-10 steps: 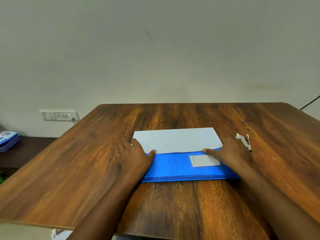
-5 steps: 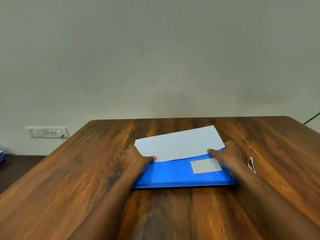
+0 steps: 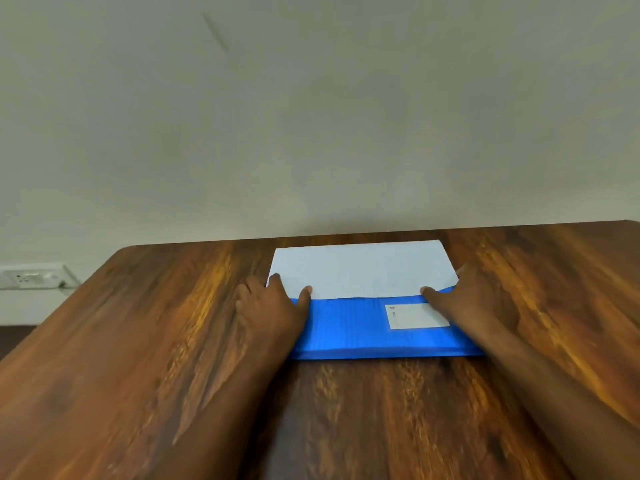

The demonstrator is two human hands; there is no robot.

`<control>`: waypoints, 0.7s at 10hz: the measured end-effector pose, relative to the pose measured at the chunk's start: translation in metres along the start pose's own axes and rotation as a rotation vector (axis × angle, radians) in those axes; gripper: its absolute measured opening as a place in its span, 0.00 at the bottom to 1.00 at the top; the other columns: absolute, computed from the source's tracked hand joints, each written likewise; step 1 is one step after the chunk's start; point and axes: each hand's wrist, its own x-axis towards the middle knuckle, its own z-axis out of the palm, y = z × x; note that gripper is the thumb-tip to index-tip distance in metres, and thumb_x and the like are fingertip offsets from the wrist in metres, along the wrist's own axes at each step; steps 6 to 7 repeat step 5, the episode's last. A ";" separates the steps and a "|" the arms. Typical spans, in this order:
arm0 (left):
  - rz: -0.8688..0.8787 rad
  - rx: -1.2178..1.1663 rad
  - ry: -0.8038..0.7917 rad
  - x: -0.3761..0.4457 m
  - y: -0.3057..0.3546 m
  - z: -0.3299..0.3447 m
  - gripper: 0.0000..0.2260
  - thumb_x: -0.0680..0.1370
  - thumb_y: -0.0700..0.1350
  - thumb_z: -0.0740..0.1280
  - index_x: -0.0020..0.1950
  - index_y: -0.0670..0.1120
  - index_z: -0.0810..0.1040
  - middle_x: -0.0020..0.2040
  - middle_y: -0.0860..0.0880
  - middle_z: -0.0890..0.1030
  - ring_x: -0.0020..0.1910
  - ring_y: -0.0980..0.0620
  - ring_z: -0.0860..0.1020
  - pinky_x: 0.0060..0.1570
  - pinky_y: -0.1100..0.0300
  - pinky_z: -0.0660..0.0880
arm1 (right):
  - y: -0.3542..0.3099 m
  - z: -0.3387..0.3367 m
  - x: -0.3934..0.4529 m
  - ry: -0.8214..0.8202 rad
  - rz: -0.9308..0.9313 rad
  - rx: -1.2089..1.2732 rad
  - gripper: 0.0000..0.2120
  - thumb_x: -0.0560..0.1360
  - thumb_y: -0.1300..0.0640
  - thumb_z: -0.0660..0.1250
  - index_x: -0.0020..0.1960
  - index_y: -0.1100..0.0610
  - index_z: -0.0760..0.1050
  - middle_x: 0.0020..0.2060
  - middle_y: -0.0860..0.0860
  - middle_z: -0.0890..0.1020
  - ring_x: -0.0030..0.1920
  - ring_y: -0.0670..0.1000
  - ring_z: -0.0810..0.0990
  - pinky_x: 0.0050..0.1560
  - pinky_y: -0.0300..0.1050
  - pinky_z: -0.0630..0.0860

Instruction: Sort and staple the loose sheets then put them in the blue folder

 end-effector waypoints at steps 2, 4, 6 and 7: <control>0.013 0.021 -0.126 -0.003 0.010 -0.017 0.32 0.81 0.69 0.55 0.76 0.48 0.68 0.72 0.43 0.71 0.71 0.43 0.67 0.69 0.47 0.68 | -0.001 0.002 -0.003 0.026 0.014 -0.093 0.35 0.72 0.32 0.73 0.67 0.54 0.69 0.62 0.56 0.79 0.59 0.58 0.82 0.56 0.54 0.81; 0.190 0.083 -0.379 -0.010 0.005 -0.056 0.36 0.84 0.66 0.46 0.85 0.46 0.41 0.85 0.45 0.36 0.84 0.45 0.37 0.81 0.46 0.41 | -0.027 -0.037 -0.039 -0.021 -0.124 -0.206 0.32 0.81 0.34 0.62 0.76 0.54 0.65 0.70 0.55 0.74 0.68 0.56 0.76 0.67 0.51 0.76; 0.277 0.049 -0.388 -0.020 0.013 -0.083 0.38 0.82 0.69 0.38 0.85 0.48 0.41 0.85 0.47 0.37 0.84 0.48 0.37 0.82 0.47 0.40 | -0.043 -0.056 -0.053 -0.071 -0.252 -0.258 0.31 0.82 0.34 0.56 0.78 0.52 0.67 0.74 0.53 0.73 0.71 0.53 0.74 0.69 0.49 0.74; 0.277 0.049 -0.388 -0.020 0.013 -0.083 0.38 0.82 0.69 0.38 0.85 0.48 0.41 0.85 0.47 0.37 0.84 0.48 0.37 0.82 0.47 0.40 | -0.043 -0.056 -0.053 -0.071 -0.252 -0.258 0.31 0.82 0.34 0.56 0.78 0.52 0.67 0.74 0.53 0.73 0.71 0.53 0.74 0.69 0.49 0.74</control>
